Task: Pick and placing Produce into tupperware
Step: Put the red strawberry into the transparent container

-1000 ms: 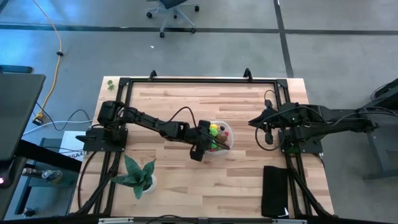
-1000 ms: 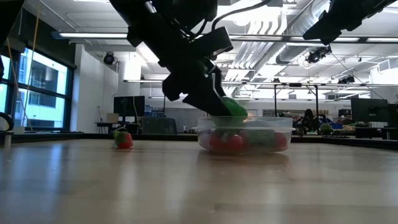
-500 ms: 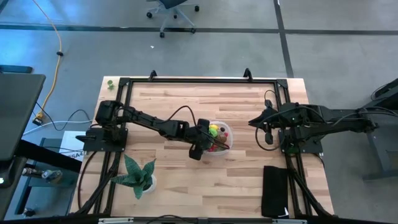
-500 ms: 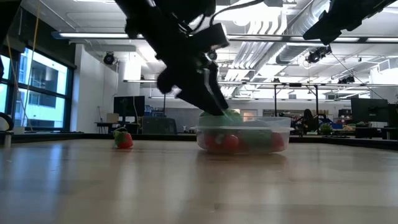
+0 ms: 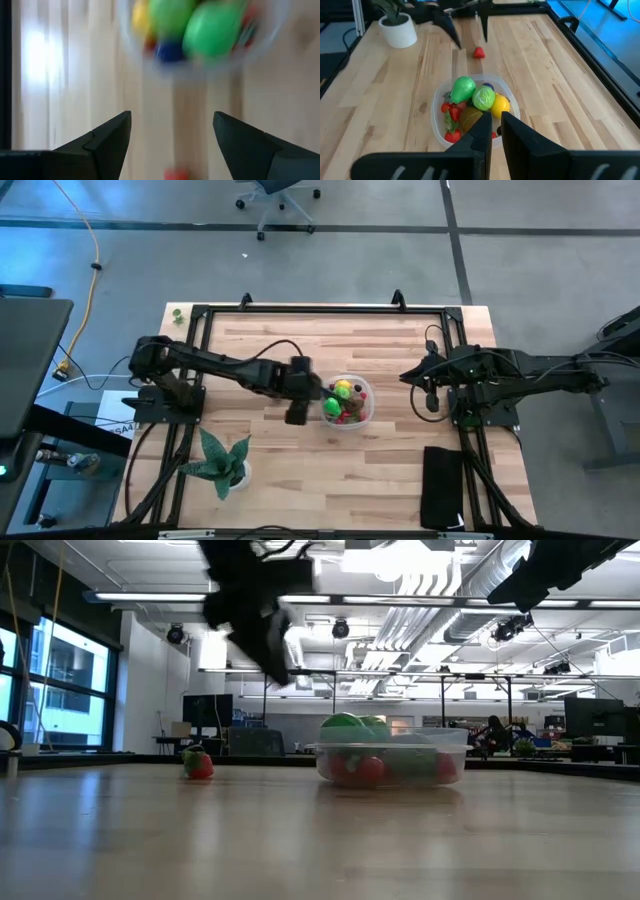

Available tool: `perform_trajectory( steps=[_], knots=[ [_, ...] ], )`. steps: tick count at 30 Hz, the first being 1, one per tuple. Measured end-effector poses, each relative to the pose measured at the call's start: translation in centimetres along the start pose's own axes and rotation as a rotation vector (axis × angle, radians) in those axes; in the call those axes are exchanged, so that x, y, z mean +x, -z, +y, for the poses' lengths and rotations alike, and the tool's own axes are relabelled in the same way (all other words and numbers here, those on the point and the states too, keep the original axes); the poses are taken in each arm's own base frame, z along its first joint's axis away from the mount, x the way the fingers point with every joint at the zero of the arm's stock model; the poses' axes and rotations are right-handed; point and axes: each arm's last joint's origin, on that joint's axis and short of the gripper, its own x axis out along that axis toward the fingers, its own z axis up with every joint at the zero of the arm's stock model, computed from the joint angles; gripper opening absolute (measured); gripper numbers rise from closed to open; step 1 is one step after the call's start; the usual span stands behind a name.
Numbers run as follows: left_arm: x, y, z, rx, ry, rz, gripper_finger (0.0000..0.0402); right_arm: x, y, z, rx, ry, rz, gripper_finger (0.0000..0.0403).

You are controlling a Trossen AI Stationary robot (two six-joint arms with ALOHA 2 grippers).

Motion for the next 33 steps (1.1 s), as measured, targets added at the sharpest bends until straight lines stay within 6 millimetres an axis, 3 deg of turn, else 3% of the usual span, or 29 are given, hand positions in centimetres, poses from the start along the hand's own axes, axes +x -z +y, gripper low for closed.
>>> perform_trajectory(
  steps=[9,13,21,33],
  knots=[
    [1.4,5.7,0.1,-0.312,-0.023,0.15,0.0271,0.2,0.0,0.0,-0.001,0.0,0.009,0.003],
    [2.2,6.9,0.5,-0.447,-0.038,0.175,0.0271,0.2,0.0,0.0,-0.001,0.001,0.012,0.003],
    [3.4,8.4,2.1,-0.581,-0.028,0.222,0.0271,0.3,0.0,0.0,-0.002,0.001,0.016,0.003],
    [4.6,9.8,1.5,-0.626,0.056,0.244,0.0271,0.3,0.0,0.0,-0.001,0.001,0.014,0.003]
  ],
)
